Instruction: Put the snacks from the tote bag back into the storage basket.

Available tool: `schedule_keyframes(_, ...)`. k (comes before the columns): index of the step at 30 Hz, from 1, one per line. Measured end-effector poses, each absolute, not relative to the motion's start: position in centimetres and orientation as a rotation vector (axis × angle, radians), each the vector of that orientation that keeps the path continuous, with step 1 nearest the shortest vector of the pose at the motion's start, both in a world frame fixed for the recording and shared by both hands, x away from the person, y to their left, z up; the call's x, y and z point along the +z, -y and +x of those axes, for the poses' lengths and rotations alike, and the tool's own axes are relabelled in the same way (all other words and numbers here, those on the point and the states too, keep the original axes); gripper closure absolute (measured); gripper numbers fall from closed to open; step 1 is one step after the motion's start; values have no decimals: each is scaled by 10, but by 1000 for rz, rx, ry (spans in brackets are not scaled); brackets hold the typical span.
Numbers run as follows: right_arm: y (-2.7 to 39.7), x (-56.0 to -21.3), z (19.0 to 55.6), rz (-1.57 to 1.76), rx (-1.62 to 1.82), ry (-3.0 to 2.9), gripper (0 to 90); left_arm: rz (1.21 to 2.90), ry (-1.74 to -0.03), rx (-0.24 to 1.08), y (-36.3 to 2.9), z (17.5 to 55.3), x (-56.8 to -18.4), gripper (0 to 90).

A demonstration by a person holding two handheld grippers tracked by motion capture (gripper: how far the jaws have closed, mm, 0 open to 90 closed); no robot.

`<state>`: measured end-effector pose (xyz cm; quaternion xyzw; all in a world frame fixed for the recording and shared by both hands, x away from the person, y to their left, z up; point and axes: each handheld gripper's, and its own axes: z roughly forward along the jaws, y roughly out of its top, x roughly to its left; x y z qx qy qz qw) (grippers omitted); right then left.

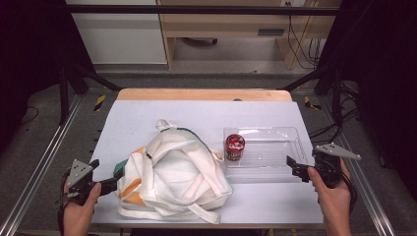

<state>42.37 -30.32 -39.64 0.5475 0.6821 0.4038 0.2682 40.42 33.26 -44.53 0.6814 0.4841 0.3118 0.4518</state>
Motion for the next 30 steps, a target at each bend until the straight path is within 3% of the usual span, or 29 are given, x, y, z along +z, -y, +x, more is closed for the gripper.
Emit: schedule_keyframes(30, 313, -447, 400, 1499, 1038, -1997, 47, 1674, -1203, 771, -335, 404, -445, 74)
